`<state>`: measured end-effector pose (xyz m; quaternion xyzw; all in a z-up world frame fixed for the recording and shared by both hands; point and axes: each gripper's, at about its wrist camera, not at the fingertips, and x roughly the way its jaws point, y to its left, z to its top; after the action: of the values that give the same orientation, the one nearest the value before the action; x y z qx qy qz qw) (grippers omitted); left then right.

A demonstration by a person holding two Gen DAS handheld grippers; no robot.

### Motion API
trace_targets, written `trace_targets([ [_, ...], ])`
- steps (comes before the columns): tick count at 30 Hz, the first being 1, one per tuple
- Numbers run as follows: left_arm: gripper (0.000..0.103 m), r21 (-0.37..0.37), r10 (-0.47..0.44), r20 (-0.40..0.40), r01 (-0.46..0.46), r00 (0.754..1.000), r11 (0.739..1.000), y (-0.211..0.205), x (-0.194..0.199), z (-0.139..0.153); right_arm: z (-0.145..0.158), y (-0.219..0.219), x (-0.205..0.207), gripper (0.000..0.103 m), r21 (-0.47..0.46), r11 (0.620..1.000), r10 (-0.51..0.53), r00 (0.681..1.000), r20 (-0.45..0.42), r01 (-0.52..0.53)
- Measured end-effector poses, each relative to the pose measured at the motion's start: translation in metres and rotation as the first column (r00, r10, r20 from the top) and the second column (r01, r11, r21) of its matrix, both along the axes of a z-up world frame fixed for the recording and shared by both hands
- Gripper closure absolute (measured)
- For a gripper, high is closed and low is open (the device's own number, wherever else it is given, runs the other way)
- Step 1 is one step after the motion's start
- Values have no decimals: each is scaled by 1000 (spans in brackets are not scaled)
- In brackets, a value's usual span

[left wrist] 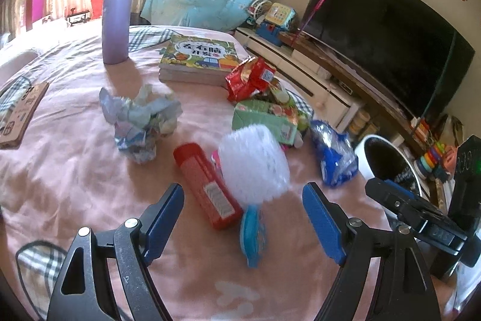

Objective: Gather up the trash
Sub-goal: 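Grasp the white mesh scrubber with the left gripper while the right grasps the blue plastic bag, then carry both items over the bin and open both grippers to drop them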

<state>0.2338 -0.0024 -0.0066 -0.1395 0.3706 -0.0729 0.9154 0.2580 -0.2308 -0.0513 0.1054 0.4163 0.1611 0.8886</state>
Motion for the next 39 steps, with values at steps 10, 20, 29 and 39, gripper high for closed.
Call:
trace_targets([
  [10,31,28,-13,-37,14,999,1000,-12,45,-15,-9,16,43,9,-95,995,28,1000,-13,-29],
  [20,81,25,-71,-33,72,997,997,-16,45,-21,-28,12,48,70,-108,994,22,999,-49,-28],
  [29,82,15,-119,56,118,991,993,-28,10,1,1,-17,7,71,-33,999,-16,1000,15,16],
  [39,82,8,-242,107,243,964,970,-57,-9,19,24,-55,-25,71,9,997,-83,995,51,82],
])
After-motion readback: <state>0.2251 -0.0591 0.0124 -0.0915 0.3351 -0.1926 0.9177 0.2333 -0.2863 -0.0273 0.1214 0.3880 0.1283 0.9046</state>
